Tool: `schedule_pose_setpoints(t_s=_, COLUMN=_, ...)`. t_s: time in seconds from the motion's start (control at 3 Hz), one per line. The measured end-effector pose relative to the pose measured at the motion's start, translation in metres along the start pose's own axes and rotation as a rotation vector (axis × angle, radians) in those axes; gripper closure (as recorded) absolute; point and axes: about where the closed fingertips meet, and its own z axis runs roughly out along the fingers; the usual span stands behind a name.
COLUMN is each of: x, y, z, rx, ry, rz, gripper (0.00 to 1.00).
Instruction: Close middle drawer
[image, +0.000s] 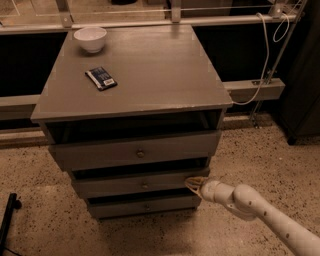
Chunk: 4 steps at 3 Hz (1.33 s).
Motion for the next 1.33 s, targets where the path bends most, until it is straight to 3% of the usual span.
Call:
schedule_pose_setpoints(t_s=0.33, x=-0.010, y=0.004, z=0.006, rx=-0.022, ry=-0.014, rz=-0.003, gripper=0.73)
schedule_pose_setpoints(t_s=0.67, x=0.000, y=0.001, z=0.017, rx=-0.061, ry=-0.003, rz=-0.028, gripper=0.76)
schedule_pose_setpoints(t_s=1.0, x=-0.001, y=0.004, z=0.015, rx=-0.061, ry=-0.003, rz=-0.028, gripper=0.99)
schedule_pose_setpoints(t_s=1.33, x=-0.006, y=0.012, z=0.012, rx=-0.131, ry=-0.039, rz=-0.042, gripper=1.00)
